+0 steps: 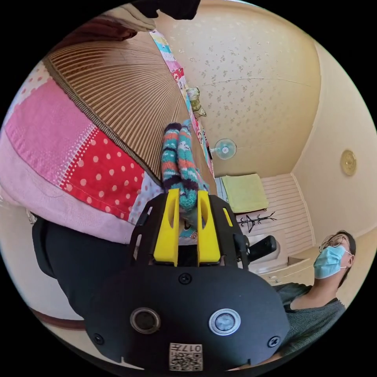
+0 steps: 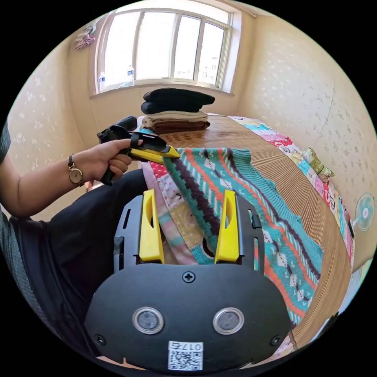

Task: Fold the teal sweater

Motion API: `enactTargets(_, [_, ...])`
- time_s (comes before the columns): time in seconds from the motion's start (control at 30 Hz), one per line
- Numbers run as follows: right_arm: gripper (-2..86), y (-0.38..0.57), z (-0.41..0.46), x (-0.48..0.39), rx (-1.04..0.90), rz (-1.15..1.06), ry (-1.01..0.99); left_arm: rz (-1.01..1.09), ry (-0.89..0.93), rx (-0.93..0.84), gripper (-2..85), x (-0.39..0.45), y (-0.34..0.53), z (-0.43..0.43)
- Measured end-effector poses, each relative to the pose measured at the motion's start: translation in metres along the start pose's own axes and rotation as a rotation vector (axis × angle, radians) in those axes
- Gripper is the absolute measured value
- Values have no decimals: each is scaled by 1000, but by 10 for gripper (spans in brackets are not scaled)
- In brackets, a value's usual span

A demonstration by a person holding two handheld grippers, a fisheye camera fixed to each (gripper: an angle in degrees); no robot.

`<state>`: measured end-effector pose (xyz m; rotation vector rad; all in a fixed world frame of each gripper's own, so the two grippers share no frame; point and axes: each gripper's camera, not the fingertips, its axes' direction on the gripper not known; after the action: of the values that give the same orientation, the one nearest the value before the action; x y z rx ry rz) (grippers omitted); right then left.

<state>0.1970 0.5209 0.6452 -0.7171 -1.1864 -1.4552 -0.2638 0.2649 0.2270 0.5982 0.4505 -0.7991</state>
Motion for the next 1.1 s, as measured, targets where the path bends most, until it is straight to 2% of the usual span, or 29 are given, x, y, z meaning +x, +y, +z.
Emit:
enactTargets(0.17, [201,-55,16,-44,-42,-131,180,187,33,-63,68,73,2,30])
enactTargets(0.23, [136,-79,42,-47,-194,-129,361,237,21,-78,71,93,6,40])
enactTargets(0.27, [127,-83,44,-46,-218,-139,391,261,-28,-69,76,104,10,43])
enactTargets(0.37, [106,-89,22,-16,-199,-91,344,358,-37,-13,91,126,25,40])
enactTargets(0.47, [100,-71,-46,64,-49,185,238,429,-14,19,103,138,43,42])
enactTargets(0.53, [97,-23,-116,141,145,481,125,446,-78,1,106,140,51,54])
enactTargets(0.6, [96,33,-163,186,303,662,83,439,-127,-34,110,135,55,72])
enactTargets(0.63, [95,78,-190,207,395,764,86,422,-130,-61,113,129,56,85])
enactTargets(0.73, [91,187,-235,233,516,948,156,398,-80,-117,113,115,59,121])
enactTargets(0.8, [89,245,-245,241,480,1043,199,381,-86,-157,114,107,60,147])
enactTargets(0.93, [84,338,-229,249,186,1212,179,326,-92,-248,143,91,58,215])
enactTargets(1.03, [83,372,-249,234,288,1178,70,301,-70,-298,157,84,52,265])
enactTargets(1.1, [83,376,-259,232,246,1180,63,287,-87,-332,169,82,47,297])
